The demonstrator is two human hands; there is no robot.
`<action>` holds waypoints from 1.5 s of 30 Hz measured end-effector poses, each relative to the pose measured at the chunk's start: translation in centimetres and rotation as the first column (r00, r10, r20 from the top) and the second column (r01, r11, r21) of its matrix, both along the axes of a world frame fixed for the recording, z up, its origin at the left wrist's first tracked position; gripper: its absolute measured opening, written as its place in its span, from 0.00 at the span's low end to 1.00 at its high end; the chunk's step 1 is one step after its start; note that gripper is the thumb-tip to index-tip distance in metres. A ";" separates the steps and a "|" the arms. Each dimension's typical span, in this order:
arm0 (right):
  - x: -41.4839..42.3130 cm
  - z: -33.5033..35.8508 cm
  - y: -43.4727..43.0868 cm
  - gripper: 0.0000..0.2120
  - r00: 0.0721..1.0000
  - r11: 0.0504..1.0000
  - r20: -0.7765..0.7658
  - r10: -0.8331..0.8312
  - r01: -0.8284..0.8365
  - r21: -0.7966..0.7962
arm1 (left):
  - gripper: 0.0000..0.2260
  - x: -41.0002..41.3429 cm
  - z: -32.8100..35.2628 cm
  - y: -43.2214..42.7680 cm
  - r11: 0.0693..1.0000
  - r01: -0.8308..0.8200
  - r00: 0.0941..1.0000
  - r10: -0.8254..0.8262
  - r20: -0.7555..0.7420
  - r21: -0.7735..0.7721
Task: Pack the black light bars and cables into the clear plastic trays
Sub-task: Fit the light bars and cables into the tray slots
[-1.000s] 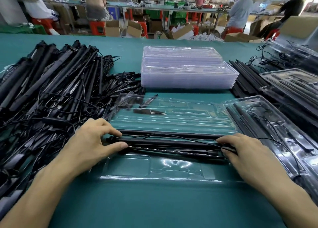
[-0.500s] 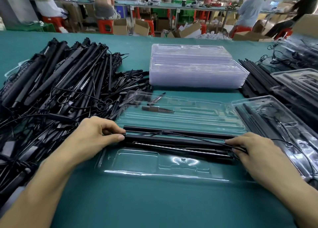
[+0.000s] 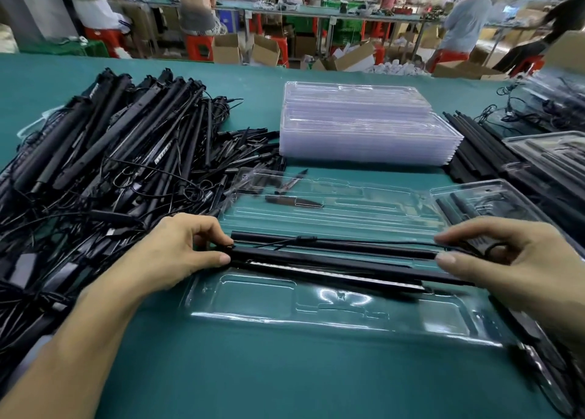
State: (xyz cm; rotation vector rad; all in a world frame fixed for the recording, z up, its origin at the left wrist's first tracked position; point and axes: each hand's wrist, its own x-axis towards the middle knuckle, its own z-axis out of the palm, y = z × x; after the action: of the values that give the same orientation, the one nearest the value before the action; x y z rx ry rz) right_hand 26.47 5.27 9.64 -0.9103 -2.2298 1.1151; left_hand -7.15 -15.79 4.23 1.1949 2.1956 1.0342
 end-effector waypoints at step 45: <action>3.9 2.4 2.2 0.27 0.939 0.975 0.328 -0.104 0.032 0.219 | 0.11 -0.1 -1.0 0.4 0.999 0.049 0.983 -0.049 -0.176 0.000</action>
State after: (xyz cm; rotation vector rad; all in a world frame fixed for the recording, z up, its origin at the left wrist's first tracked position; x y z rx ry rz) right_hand 30.41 7.42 12.02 -1.1473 -2.5085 0.7122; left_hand -7.23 -15.36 3.24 1.3829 2.2841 0.9462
